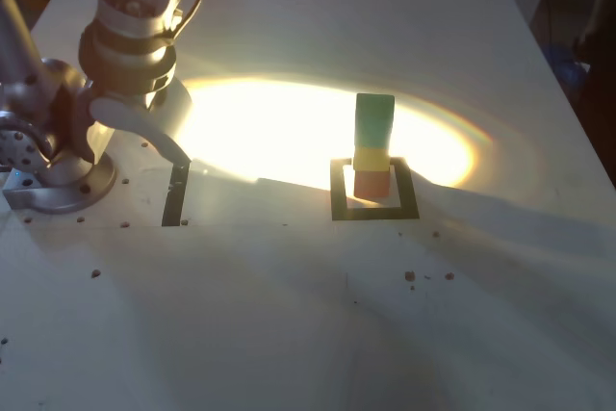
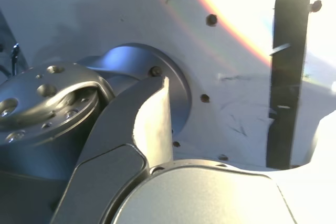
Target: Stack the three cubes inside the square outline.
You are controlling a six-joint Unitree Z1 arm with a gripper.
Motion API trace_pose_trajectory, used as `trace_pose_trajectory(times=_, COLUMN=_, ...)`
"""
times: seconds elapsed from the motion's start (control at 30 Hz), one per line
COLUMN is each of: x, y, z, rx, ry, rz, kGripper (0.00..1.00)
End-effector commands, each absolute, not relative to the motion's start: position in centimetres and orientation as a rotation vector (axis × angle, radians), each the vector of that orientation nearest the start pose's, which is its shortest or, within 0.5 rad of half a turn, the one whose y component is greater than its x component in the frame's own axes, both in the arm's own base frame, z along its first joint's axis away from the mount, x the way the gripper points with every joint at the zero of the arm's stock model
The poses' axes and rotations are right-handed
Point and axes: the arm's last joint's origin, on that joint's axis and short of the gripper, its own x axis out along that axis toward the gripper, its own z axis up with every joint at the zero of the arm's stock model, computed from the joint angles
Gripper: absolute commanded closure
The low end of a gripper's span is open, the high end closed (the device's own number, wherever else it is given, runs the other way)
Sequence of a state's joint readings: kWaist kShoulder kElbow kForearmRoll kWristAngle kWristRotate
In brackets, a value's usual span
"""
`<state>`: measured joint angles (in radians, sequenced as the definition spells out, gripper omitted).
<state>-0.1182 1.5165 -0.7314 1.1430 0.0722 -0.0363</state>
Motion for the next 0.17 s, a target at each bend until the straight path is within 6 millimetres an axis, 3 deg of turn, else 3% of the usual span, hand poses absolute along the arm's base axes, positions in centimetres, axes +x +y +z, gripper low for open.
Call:
trace_pose_trajectory(times=0.0, x=13.20, y=-1.24, z=22.77, rx=0.145, ry=1.938, rz=0.013, kGripper=0.01)
trace_pose_trajectory(times=0.13, x=13.04, y=-1.27, z=22.84, rx=0.131, ry=1.963, rz=0.018, kGripper=0.01)
